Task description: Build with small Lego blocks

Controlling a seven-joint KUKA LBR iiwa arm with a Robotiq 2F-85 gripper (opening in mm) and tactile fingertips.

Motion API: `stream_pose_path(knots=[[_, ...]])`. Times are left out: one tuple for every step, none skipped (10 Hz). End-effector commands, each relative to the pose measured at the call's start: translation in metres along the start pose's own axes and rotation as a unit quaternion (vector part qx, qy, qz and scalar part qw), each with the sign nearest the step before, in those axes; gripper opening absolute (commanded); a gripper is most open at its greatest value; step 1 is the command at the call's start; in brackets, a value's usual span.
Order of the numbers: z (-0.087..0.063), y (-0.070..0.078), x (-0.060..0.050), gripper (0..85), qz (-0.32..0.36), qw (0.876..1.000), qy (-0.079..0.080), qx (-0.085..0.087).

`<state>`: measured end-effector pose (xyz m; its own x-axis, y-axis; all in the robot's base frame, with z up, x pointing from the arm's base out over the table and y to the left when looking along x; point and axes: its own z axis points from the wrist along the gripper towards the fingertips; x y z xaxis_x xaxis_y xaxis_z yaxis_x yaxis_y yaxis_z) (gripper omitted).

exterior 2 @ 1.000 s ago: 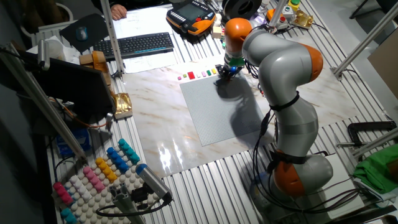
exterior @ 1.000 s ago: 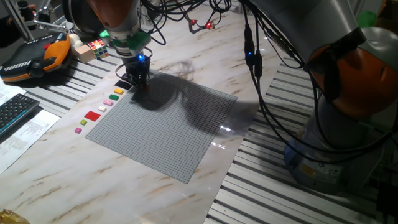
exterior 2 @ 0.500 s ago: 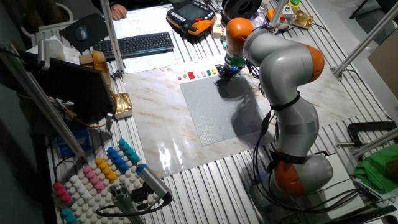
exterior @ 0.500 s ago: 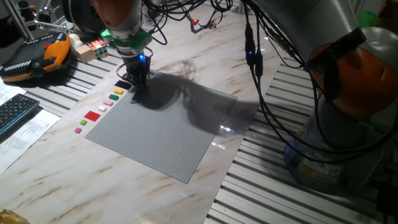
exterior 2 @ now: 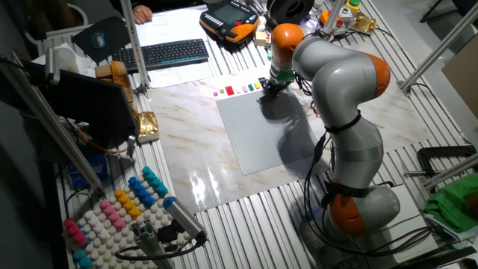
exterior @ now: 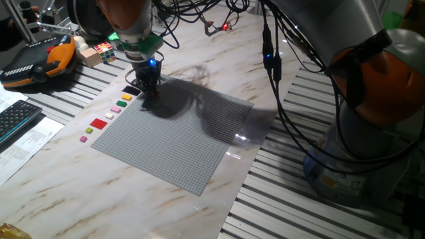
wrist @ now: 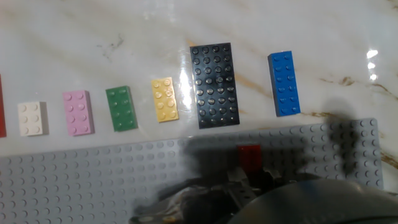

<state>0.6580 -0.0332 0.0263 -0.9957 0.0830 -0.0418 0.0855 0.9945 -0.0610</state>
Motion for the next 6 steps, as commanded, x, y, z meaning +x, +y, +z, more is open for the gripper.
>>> stream_pose_path(knots=[[0.0006,0.0001,0.0008,0.7,0.001,1.000,0.000,0.000],[0.0003,0.0001,-0.0001,0.7,0.001,1.000,0.000,0.001],[0.0001,-0.0001,-0.0012,0.7,0.001,1.000,0.000,0.001],[0.0000,-0.0002,-0.0019,0.7,0.000,1.000,0.000,0.001],[0.0000,-0.0004,-0.0029,0.7,0.000,1.000,0.000,0.001],[0.0000,-0.0007,-0.0036,0.7,-0.001,1.000,0.000,0.001]])
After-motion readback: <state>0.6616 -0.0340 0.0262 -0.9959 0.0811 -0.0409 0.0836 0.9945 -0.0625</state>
